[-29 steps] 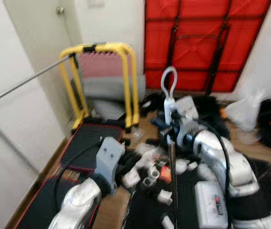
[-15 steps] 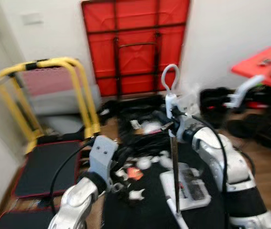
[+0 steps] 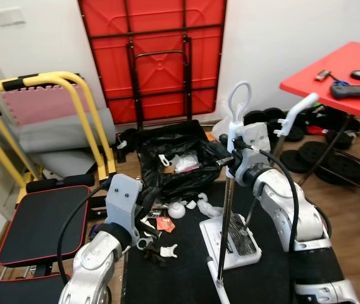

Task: Sweep floor

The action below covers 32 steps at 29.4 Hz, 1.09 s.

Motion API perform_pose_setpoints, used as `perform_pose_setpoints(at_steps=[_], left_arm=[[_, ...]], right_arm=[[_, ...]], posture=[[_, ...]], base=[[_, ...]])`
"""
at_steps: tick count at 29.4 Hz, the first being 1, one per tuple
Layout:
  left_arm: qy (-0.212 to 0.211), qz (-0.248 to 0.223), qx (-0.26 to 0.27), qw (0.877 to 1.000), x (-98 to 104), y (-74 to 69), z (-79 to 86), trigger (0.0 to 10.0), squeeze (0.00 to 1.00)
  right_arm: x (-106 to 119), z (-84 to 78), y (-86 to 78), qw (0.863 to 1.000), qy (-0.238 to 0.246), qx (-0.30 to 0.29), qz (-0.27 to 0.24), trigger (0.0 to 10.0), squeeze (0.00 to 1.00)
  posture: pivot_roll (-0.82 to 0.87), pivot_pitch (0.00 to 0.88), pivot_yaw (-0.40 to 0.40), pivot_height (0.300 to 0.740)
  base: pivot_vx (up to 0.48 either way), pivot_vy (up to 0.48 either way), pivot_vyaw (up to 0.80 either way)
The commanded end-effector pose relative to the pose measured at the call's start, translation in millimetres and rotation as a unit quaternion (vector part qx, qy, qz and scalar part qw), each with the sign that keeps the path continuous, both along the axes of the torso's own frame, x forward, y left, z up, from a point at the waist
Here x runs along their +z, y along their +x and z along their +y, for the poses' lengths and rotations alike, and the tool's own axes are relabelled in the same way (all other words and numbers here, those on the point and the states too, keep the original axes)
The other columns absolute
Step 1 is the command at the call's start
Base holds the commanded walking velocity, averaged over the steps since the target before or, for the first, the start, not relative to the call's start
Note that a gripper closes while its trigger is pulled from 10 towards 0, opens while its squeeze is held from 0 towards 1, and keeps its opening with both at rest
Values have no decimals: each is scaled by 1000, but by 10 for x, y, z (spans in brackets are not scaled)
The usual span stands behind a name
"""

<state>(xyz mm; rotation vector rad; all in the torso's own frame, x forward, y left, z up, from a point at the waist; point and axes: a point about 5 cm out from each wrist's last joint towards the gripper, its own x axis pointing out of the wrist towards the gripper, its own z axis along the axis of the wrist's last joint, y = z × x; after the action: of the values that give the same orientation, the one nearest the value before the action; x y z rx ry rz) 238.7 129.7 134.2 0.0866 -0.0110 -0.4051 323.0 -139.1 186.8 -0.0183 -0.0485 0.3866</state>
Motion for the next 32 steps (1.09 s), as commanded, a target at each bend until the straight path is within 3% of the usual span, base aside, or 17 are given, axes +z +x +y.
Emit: perform_pose_setpoints(at_steps=[1,12,22,27,29,32], left_arm=[[-10,-5,98,995,-16,15,106,10000,0],[-13,-3,87,996,-27,7,81,10000,0],[-13,-6,85,996,-10,-15,77,10000,0],[-13,-9,93,996,5,-31,88,10000,0],[-15,-8,98,995,8,-42,99,10000,0],[-17,-6,102,995,9,-58,106,10000,0]], right_arm=[[109,23,-1,999,16,12,-28,10000,0],[82,33,10,999,17,14,-27,10000,0],[193,56,-4,997,46,28,-55,10000,0],[355,154,-76,986,109,99,-81,10000,0],[450,235,-173,971,141,168,-94,10000,0],[498,289,-241,962,148,204,-102,10000,0]], posture=[[-118,0,-31,740],[-119,0,-27,740],[-114,0,-27,740],[-110,0,-25,740],[-107,0,-25,740],[-105,0,-25,740]], base=[[0,0,-800],[233,0,-676],[315,0,0],[114,0,0],[0,0,0],[0,0,748]])
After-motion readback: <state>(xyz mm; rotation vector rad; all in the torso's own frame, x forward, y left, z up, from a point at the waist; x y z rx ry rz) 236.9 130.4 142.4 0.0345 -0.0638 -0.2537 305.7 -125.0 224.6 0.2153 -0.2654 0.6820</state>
